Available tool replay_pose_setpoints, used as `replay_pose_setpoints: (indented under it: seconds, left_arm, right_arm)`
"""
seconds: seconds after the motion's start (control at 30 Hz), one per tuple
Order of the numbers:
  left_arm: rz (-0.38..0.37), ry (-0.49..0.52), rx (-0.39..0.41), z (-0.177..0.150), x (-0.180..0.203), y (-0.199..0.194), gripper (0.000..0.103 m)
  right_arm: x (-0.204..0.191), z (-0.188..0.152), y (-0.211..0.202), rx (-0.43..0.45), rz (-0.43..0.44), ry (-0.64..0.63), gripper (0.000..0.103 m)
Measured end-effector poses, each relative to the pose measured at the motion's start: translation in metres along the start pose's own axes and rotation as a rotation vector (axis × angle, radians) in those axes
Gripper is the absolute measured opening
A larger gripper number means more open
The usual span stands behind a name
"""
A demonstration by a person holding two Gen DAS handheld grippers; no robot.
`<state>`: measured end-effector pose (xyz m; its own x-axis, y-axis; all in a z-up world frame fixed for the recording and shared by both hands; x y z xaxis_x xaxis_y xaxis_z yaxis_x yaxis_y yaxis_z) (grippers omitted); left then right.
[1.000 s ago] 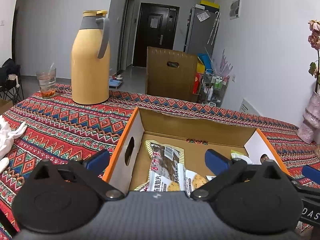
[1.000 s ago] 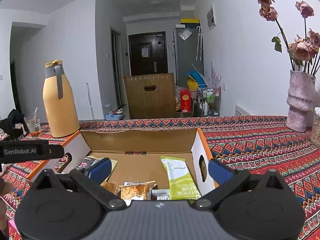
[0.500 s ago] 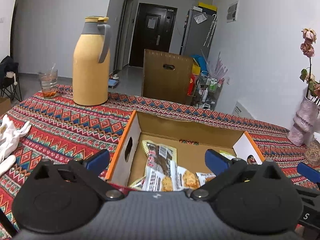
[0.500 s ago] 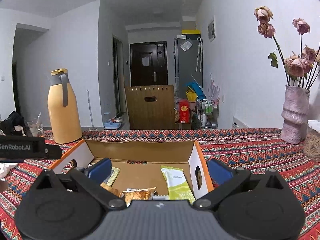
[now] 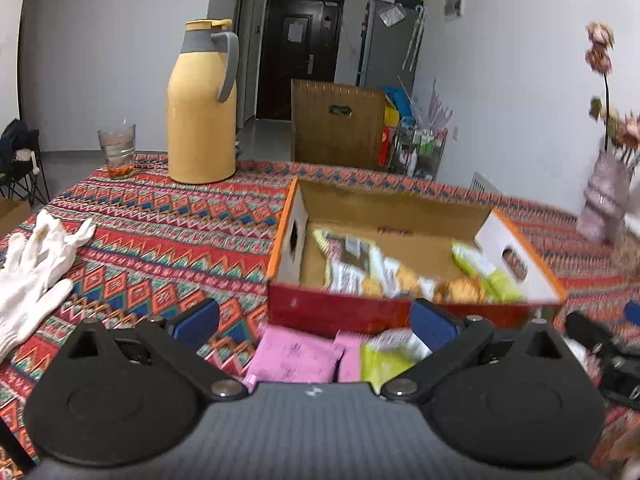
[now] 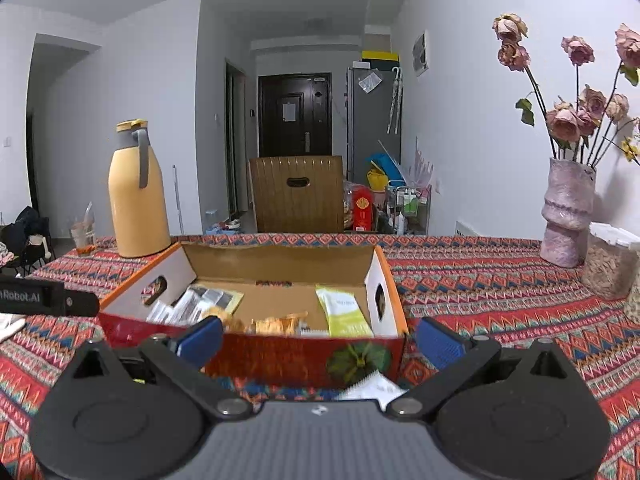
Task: Organize snacks
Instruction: 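Return both grippers to the pile and grasp the orange-blue chip bag with the right gripper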
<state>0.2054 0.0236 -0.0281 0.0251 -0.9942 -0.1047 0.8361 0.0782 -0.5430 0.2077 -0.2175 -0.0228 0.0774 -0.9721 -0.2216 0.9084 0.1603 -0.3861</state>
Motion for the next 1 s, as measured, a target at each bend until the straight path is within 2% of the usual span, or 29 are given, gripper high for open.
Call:
replay_pose_setpoints:
  seconds: [0.27,0.53,0.77,1.0]
  left_arm:
    - [0.028,0.070,-0.028,-0.043,-0.002,-0.009,0.103]
    - [0.048,0.076,0.024,-0.064,-0.005,-0.005,0.103]
    - [0.030,0.034,0.031,-0.069,-0.010,-0.003,0.103]
    - [0.018,0.022,0.026,-0.071,-0.011,-0.001,0.103]
  right_arm:
    - [0.008,-0.038,-0.022,-0.046,0.003,0.018,0.103]
    - [0.014,-0.071,-0.032,-0.122,-0.010,0.036,0.103]
    - [0.012,-0.080,-0.036,-0.147,-0.024,0.045,0.103]
    - [0.007,-0.074,-0.040,-0.116,-0.027,0.034,0.103]
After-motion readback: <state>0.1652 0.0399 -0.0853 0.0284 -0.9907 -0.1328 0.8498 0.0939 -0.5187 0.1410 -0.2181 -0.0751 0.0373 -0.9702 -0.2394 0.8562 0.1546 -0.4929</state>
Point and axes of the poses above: each gripper's, at about its wrist camera, not at the fingertips, and y roughly the way its jaws point, x to its right, z to its top, the point moved 10 cm from there along y, roughly the way its jaws point, and after that the axes turned 13 degrees about y, right-handed, at the moved point
